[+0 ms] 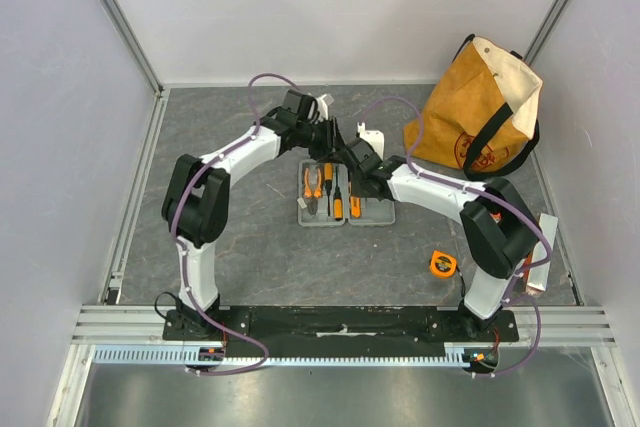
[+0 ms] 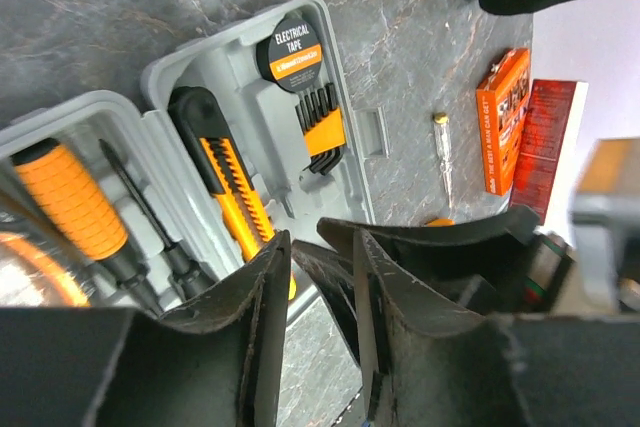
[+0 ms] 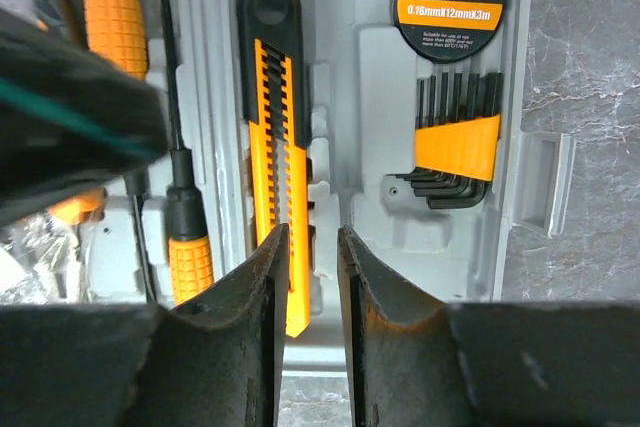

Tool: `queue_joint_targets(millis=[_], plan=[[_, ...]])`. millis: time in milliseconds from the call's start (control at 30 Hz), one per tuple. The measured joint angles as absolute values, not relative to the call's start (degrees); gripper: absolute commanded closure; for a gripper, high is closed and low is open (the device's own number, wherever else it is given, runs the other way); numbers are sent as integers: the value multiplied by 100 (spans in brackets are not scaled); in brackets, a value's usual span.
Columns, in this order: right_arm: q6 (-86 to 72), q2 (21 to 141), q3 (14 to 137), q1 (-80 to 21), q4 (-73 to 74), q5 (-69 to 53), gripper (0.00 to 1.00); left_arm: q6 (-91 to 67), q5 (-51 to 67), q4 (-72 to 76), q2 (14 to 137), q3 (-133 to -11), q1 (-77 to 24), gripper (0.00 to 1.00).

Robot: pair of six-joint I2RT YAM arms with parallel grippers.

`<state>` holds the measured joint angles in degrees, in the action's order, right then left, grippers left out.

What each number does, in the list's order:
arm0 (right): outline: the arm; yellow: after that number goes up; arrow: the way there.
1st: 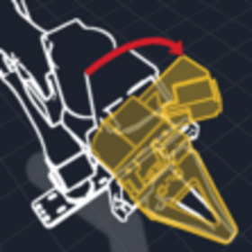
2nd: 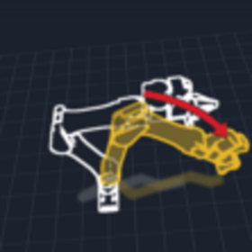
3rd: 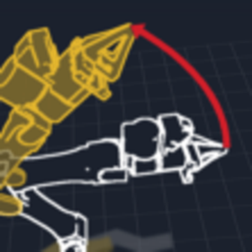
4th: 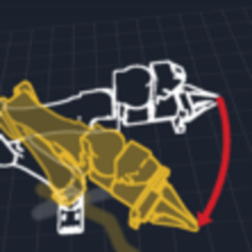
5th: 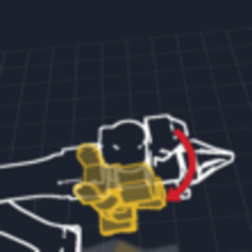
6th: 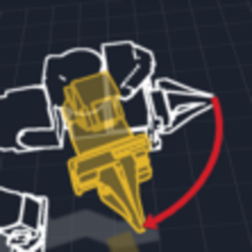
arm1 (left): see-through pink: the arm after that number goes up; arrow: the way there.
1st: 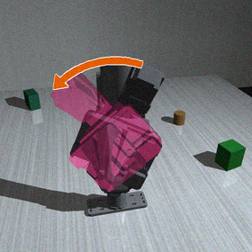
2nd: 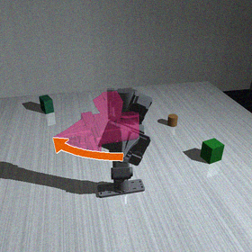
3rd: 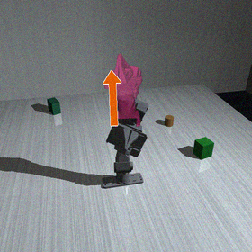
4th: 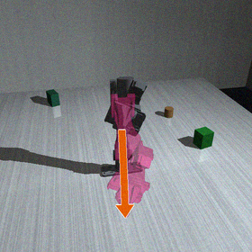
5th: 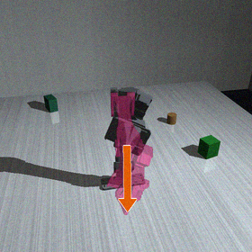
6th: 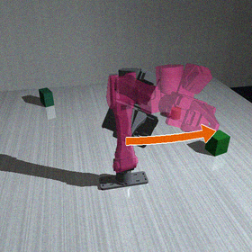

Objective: Pack the tool kit

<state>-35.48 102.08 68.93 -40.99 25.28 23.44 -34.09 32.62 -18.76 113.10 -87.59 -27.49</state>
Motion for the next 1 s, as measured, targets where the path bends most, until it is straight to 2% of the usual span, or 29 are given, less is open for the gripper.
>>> queue_joint_targets(millis=[100,300,500,633,1000], plan=[[-3542,10036,6803,-4099,2445,2174,73,-3409,3267,-1894,11559,-8886,-2923,74],[-3542,9968,6517,-4099,2379,1809,79,-3350,3133,-2001,11907,-9155,-3192,83],[-3562,9972,6307,-4099,2233,1455,77,-3210,2893,-2158,12193,-9301,-3251,85],[-3566,10022,6300,-4099,2134,1304,76,-3177,2641,-2517,12562,-9535,-3251,91],[-3505,10145,6357,-4104,2060,1264,79,-3183,2545,-2936,12798,-9749,-3260,98]])
